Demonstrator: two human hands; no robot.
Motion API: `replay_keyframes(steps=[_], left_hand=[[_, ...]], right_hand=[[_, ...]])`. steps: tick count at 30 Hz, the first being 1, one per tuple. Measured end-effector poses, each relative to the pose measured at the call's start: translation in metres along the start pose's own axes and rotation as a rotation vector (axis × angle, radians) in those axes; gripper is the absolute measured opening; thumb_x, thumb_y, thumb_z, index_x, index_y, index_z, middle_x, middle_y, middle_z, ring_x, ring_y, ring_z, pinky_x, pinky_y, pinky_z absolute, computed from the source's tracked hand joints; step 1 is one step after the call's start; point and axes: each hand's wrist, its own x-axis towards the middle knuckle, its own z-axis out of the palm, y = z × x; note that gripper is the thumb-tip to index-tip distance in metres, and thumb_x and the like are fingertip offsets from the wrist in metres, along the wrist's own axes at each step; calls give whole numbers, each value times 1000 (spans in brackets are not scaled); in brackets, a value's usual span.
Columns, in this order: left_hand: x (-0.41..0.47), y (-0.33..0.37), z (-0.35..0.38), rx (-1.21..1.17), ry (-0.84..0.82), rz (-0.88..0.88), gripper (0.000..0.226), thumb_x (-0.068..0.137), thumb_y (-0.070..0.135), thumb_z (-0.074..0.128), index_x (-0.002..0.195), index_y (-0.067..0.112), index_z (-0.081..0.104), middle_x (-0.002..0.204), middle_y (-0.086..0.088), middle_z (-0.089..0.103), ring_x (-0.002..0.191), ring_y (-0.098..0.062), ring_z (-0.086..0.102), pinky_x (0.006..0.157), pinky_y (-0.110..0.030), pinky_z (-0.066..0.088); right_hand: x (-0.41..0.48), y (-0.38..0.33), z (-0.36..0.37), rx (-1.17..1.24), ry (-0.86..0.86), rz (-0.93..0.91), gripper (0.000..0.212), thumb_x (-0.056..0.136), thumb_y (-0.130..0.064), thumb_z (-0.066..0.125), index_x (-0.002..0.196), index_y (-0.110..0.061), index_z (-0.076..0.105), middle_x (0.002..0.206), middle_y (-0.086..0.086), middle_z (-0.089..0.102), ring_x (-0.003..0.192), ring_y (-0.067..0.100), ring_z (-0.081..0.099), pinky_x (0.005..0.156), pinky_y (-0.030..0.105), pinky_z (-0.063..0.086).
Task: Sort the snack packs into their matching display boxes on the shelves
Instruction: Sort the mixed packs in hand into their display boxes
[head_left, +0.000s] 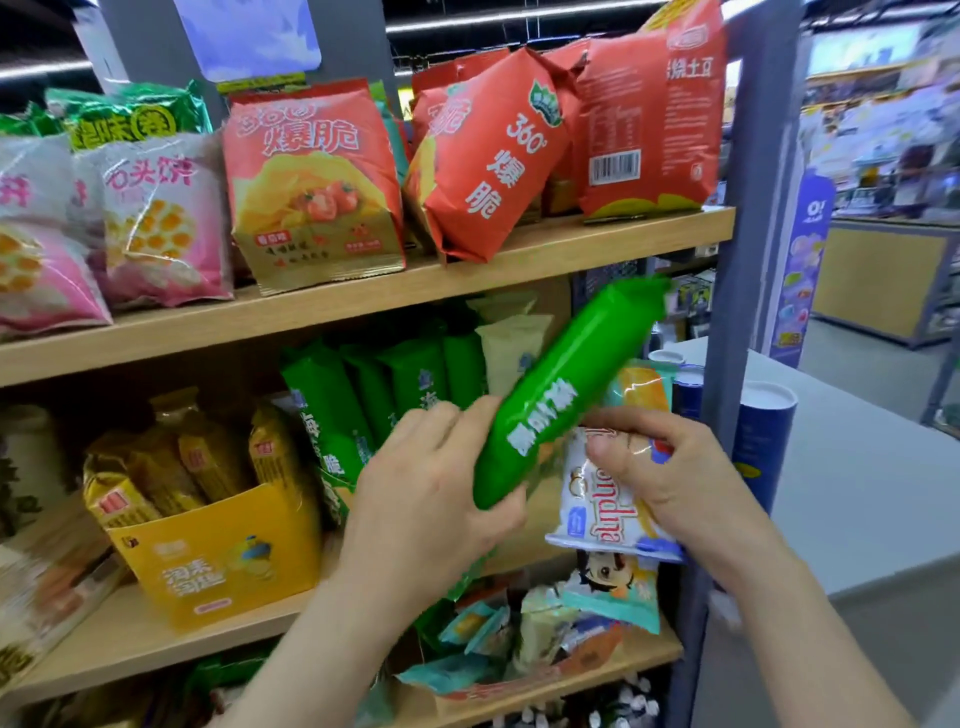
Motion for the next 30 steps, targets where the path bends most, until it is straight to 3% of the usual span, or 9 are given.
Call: replay_keyframes(steps=[3,6,10,14,16,18,20,24,30], left_hand=[[-2,13,11,125,-61,47,73,74,52,44,135,13,53,89,-1,52,78,-23,51,58,-33,47],[-6,20,26,136,-79,103,77,73,53,53,139,14,47,90,-1,49,78,-20,47,57,-31,46],[-11,23,39,-129,-201,66,81,76,57,52,149,27,34,96,9,38,88,-11,38,71,-22,43],[-11,7,29,-475,-320,-124,70,81,71,42,145,45,34,104,22,40,102,2,39,85,-16,35],[-8,-6,29,-178,-262,-153,67,90,70,27,148,38,33,119,17,46,114,-3,38,92,-25,39],[-8,-14,38,191,-363,-180,63,97,60,30,150,27,32,130,9,51,122,-14,44,96,-34,44],[-9,-16,51,234,-416,-162,48,96,48,51,135,20,52,120,2,65,112,-21,60,90,-40,48],[-11,-29,65,31,-309,-31,28,82,34,76,106,21,72,98,5,74,94,-23,68,84,-39,43],[-11,-64,57,-208,-334,-75,33,73,28,83,105,25,76,98,24,63,99,-14,61,96,-44,38]], right_hand=[[-1,-1,-6,12,-19,-7,30,63,-35,73,91,-27,68,76,-19,74,69,-5,68,60,9,49],[3,11,-8,-16,-20,44,45,65,-45,88,97,-18,69,89,-11,76,84,-2,69,70,12,51],[1,20,-11,151,-65,119,36,66,-20,81,100,-10,71,97,5,77,89,16,73,70,21,56],[1,23,-19,155,-28,138,33,64,-17,77,95,-9,71,93,6,78,87,18,74,68,22,57],[2,21,-25,116,5,156,34,65,-19,79,97,-10,71,93,3,78,86,16,74,68,20,57],[5,21,-34,-11,-4,161,30,69,-18,82,96,-10,72,89,1,78,84,13,74,66,19,55],[10,23,-42,-188,-1,177,32,67,-29,88,91,-13,73,89,4,76,83,16,73,69,27,58],[15,29,-50,-571,77,205,71,33,-82,78,85,-34,72,102,10,62,80,20,69,75,43,59],[7,21,-47,-612,56,214,56,43,-78,74,85,-42,71,101,9,62,82,18,67,75,44,58]])
